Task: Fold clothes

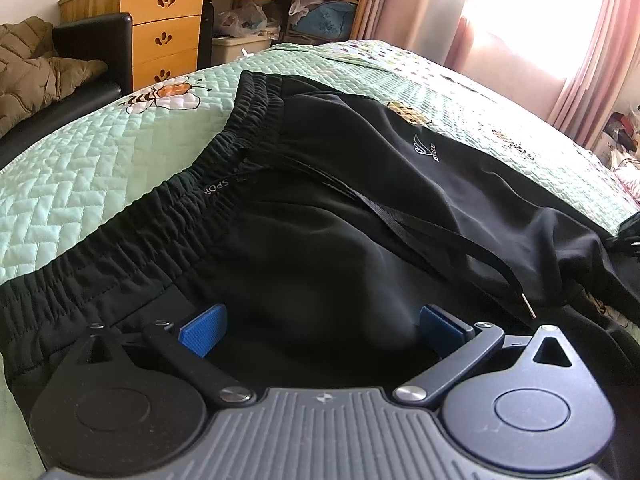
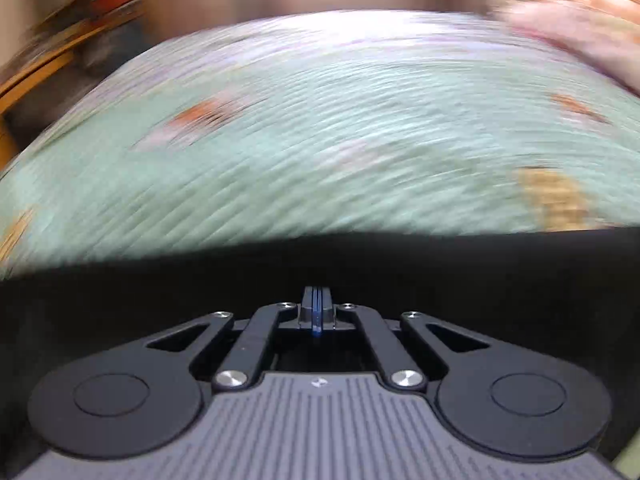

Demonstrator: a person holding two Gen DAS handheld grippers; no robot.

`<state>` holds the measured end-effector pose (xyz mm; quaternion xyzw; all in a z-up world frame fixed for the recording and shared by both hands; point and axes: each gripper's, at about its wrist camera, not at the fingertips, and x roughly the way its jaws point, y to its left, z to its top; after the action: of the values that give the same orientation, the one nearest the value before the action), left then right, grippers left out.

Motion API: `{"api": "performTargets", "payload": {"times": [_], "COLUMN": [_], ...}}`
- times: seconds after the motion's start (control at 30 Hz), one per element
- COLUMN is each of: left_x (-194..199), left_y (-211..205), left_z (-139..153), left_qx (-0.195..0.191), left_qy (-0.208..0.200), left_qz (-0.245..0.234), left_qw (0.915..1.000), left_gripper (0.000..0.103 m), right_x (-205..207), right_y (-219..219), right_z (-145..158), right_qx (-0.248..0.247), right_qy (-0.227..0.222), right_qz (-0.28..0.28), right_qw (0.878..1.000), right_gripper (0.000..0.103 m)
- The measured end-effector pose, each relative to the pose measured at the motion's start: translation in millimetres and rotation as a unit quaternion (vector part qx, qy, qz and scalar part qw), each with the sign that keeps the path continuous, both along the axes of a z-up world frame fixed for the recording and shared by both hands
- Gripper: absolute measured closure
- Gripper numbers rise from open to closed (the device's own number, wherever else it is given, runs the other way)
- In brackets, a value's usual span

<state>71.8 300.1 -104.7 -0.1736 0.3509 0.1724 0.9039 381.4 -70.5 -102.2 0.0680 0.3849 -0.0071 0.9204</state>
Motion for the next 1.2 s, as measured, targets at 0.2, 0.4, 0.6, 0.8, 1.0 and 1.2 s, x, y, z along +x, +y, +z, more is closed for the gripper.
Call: {"api": "performTargets", "payload": {"times": [0.2, 0.4, 0.6, 0.8, 1.0, 1.2], "left_x": [3.7, 3.6, 8.6, 4.2, -10.9, -2.2], "left_y": [-5.3, -6.5, -16.6, -29.1, -81.8, -175.4], "left_z": [-2.2, -3.0, -5.5, -0.1, 35.1, 49.5], "left_qx": [0.018, 0.027, 0.063, 0.081, 0.038, 0.027], "left_qy": [0.007, 0.009, 0.025, 0.031, -0.007, -0.002], "left_qz": [0.001, -0.002, -0.002, 0.032, 0.016, -0.062], "left_qw": [0.9998, 0.9996, 0.9977, 0.9957, 0.9991, 0.9977], "left_gripper": [0.001, 0.001, 0.0, 0.002, 0.011, 0.005], "right_x": [-64.0, -45.9, -92.8, -147.5, -147.2, -100.5], "right_y": [15.1, -27.3, -129.4, -273.1, -385.3, -409.5], "right_z": [17.4, -12.1, 6.2, -17.3, -60.6, -69.4], "right_qx": [-0.005, -0.016, 0.175, 0.236, 0.356, 0.386], "right_qy": [-0.032, -0.013, -0.099, -0.147, -0.147, -0.134], "right_qz": [0.147, 0.101, -0.004, -0.156, -0.245, -0.221], "right_qw": [0.989, 0.995, 0.98, 0.948, 0.89, 0.886], "right_gripper": [0.07, 0.103, 0.054, 0.044, 0.04, 0.04]}}
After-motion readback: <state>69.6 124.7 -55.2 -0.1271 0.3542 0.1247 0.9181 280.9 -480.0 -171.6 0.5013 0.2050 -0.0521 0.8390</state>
